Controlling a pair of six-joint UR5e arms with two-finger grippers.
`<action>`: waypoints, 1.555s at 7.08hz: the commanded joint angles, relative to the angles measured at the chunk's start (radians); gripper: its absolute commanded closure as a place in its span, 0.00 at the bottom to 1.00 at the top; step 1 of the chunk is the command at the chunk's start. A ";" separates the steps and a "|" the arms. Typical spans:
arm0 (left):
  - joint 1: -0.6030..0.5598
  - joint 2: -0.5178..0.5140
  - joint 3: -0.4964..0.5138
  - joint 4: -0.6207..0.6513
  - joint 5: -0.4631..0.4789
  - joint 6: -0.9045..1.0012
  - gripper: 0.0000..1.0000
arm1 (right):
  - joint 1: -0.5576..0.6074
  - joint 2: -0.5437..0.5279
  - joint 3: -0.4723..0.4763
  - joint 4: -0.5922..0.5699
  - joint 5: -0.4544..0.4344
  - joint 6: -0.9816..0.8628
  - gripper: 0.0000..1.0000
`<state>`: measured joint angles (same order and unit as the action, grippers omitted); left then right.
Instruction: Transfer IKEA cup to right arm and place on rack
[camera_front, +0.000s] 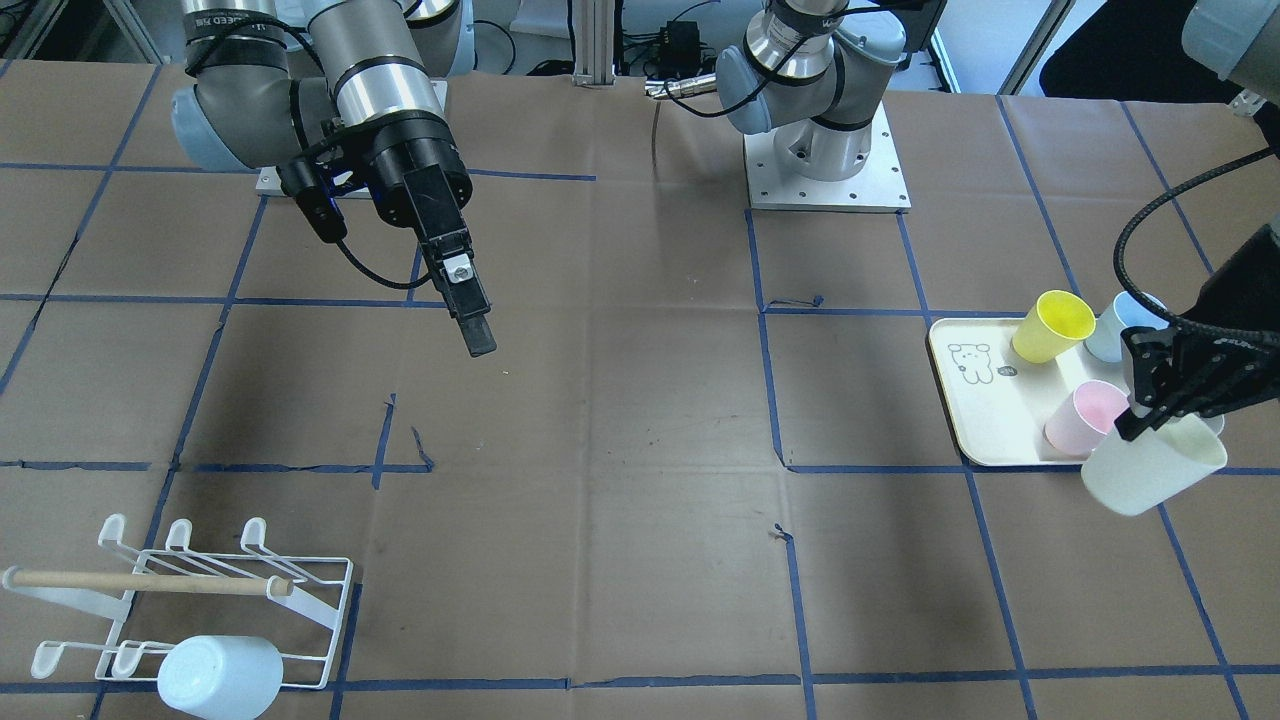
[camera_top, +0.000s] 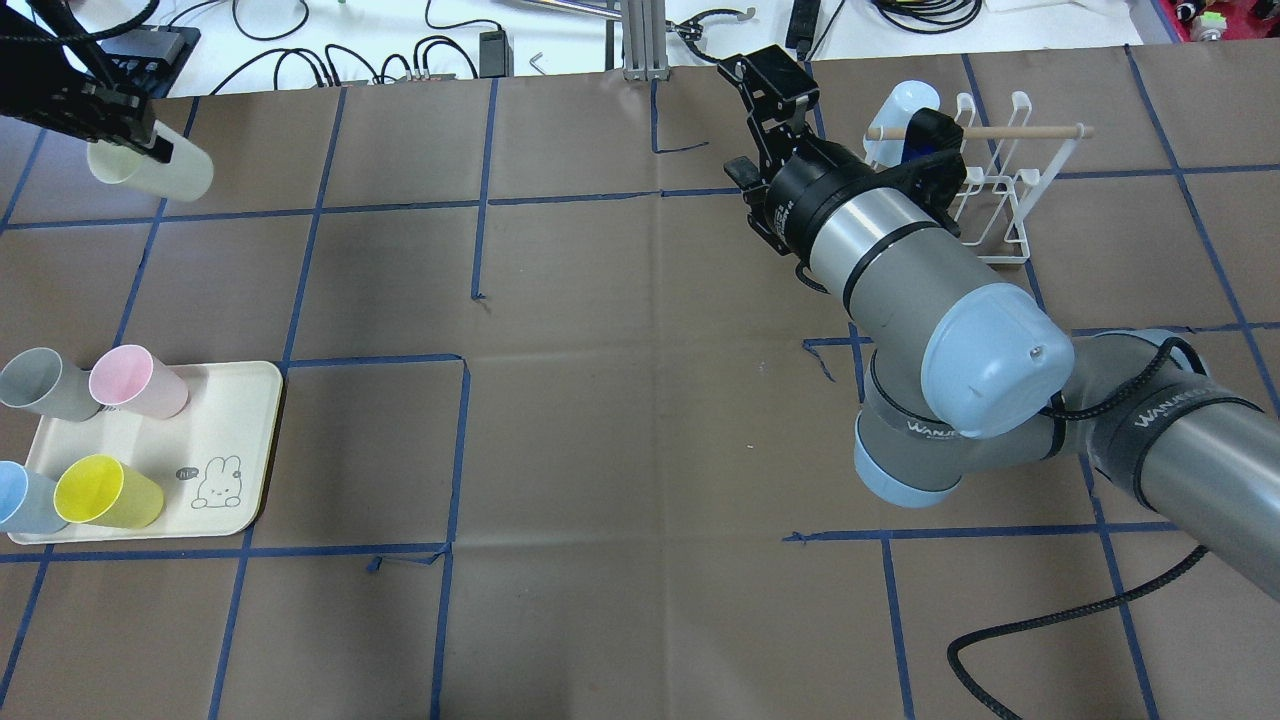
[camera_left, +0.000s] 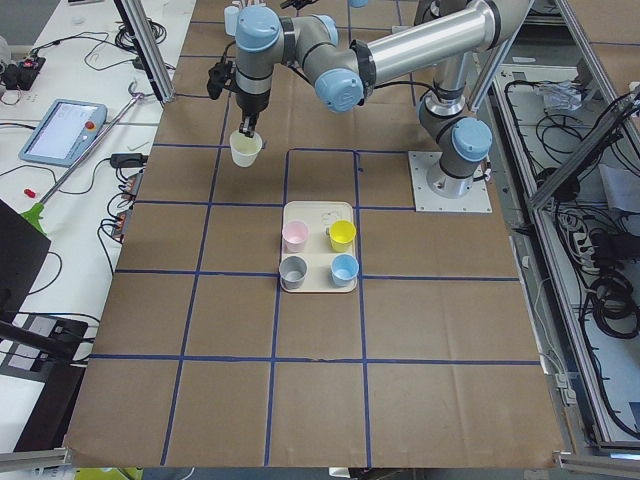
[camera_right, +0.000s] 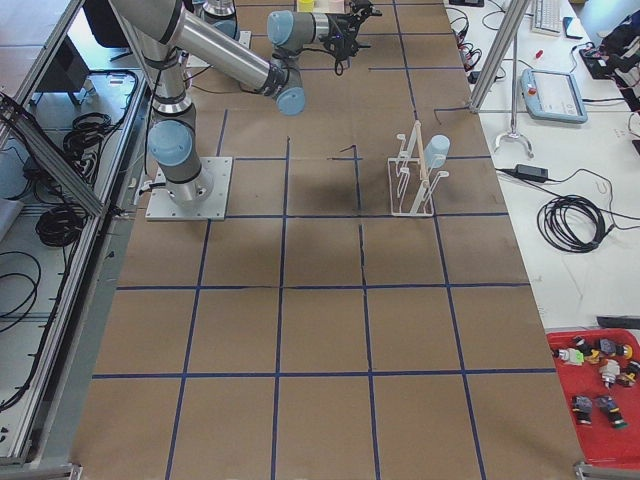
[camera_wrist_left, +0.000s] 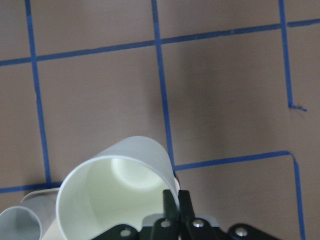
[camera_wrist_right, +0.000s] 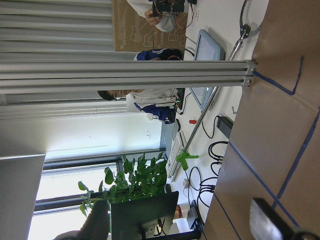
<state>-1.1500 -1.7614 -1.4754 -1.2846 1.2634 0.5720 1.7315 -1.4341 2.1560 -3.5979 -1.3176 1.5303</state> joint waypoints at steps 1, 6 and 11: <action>-0.017 -0.010 -0.040 0.155 -0.299 0.006 1.00 | -0.001 -0.005 0.001 0.014 -0.005 0.001 0.00; -0.118 -0.062 -0.267 0.819 -0.713 0.012 1.00 | -0.001 -0.002 -0.002 0.018 -0.005 0.021 0.00; -0.166 -0.052 -0.615 1.313 -0.912 0.025 0.98 | 0.002 0.004 -0.041 0.116 0.014 0.096 0.00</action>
<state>-1.3156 -1.8146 -2.0080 -0.0907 0.3888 0.6018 1.7322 -1.4372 2.1249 -3.5027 -1.3057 1.6273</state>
